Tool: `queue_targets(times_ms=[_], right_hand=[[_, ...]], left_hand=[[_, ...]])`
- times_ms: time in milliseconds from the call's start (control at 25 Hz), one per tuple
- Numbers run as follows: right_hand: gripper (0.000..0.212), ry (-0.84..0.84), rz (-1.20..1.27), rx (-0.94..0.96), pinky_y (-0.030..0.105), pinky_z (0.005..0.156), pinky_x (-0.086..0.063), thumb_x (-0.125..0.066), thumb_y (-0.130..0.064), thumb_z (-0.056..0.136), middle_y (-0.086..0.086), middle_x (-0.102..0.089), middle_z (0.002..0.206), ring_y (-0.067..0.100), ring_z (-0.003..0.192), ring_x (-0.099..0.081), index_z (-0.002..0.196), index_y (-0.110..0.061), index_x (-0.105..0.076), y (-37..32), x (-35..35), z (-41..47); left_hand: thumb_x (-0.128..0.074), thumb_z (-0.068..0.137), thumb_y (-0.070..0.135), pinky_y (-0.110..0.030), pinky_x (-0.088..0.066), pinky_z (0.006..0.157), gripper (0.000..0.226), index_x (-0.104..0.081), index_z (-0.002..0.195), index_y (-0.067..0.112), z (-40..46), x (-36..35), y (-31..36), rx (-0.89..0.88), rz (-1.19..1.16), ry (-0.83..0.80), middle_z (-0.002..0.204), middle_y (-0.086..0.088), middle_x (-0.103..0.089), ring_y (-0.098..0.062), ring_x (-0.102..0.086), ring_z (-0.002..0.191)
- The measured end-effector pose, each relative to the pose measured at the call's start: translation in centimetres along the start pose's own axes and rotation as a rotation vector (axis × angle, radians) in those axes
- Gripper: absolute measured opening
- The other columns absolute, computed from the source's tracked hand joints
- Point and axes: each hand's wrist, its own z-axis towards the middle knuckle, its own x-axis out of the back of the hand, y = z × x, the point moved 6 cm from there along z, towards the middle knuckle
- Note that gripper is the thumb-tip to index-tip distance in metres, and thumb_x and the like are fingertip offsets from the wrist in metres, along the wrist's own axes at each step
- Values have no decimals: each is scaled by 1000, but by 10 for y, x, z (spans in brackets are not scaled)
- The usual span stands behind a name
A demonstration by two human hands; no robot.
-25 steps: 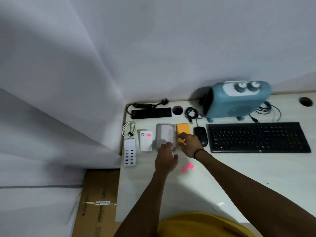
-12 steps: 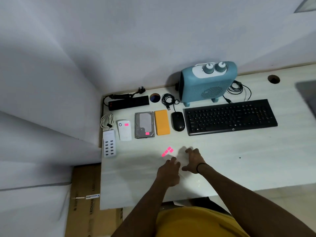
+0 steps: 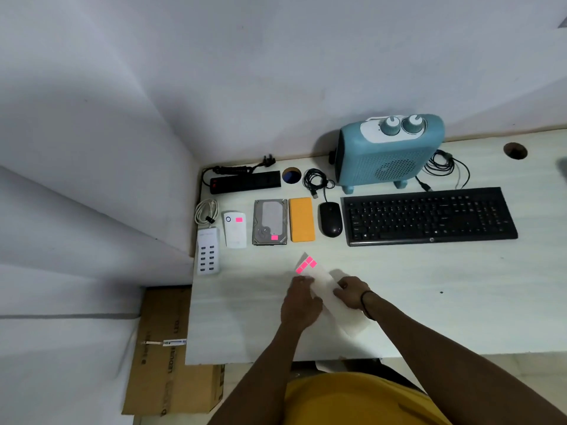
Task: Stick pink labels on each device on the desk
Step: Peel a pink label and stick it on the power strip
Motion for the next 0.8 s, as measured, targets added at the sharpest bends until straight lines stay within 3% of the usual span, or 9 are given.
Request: queue_targets(times_ms=[80, 120, 200, 280, 360, 480, 560, 720, 800], right_hand=[[11, -10, 227, 31, 37, 84, -52, -59, -24, 91, 10, -67, 112, 27, 96, -64, 98, -17, -65, -1, 7, 1], [4, -26, 313, 63, 37, 77, -52, -60, -21, 91, 9, -67, 105, 25, 86, -62, 91, -18, -63, -5, 12, 0], [6, -41, 375, 130, 31, 67, -46, -60, -20, 93, 7, -66, 93, 20, 75, -57, 86, -18, -61, -18, 23, -6], [7, -15, 335, 187, 29, 66, -46, -60, -24, 92, 2, -67, 86, 19, 74, -58, 88, -19, -62, -26, 32, -10], [10, 59, 225, 232, 26, 68, -48, -62, -28, 90, -2, -67, 87, 19, 80, -62, 96, -20, -62, -33, 40, -14], [31, 397, 81, 408, 27, 77, -51, -72, -30, 86, -6, -61, 101, 16, 90, -63, 113, -20, -59, -56, 65, -28], [33, 543, 91, 562, 24, 76, -53, -76, -28, 84, -7, -60, 103, 11, 87, -62, 114, -21, -64, -74, 80, -42], [32, 567, 175, 640, 27, 77, -59, -82, -27, 78, -2, -70, 100, 11, 82, -67, 109, -19, -76, -79, 93, -46], [31, 565, 180, 635, 26, 79, -59, -83, -26, 77, -1, -71, 101, 13, 83, -67, 106, -18, -78, -76, 95, -46]], left_hand=[[-74, 87, 30, -38, -43, 109, 71, -44, 148, 12, 3, 23, -10, 294, -366, 162, 149, -8, -47, -28, -49, 135], [-76, 87, 34, -40, -46, 106, 74, -42, 149, 12, 6, 27, -13, 414, -620, 141, 148, -9, -49, -30, -52, 132], [-73, 91, 33, -39, -53, 95, 54, -54, 137, 11, 10, 30, -3, 498, -1031, 47, 137, -8, -62, -29, -63, 118], [-71, 93, 22, -35, -58, 86, 25, -69, 117, 14, 13, 40, 6, 429, -1092, 96, 118, -8, -74, -24, -71, 104], [-71, 93, 12, -33, -61, 77, 12, -74, 103, 15, 11, 48, 17, 366, -1106, 171, 105, -6, -78, -22, -75, 94], [-73, 91, 8, -41, -63, 80, 17, -75, 106, 14, 11, 55, 34, 321, -1101, 192, 100, -6, -79, -26, -76, 92], [-72, 91, 7, -43, -62, 83, 15, -76, 104, 13, 13, 59, 43, 296, -1121, 159, 100, -7, -79, -25, -76, 88], [-69, 94, 9, -39, -56, 76, 11, -77, 101, 11, 12, 58, 59, 226, -1176, 29, 90, -5, -75, -23, -69, 82], [-66, 97, 10, -42, -57, 84, 13, -76, 106, 11, 12, 56, 66, 193, -1164, -21, 96, -5, -78, -23, -73, 89]])
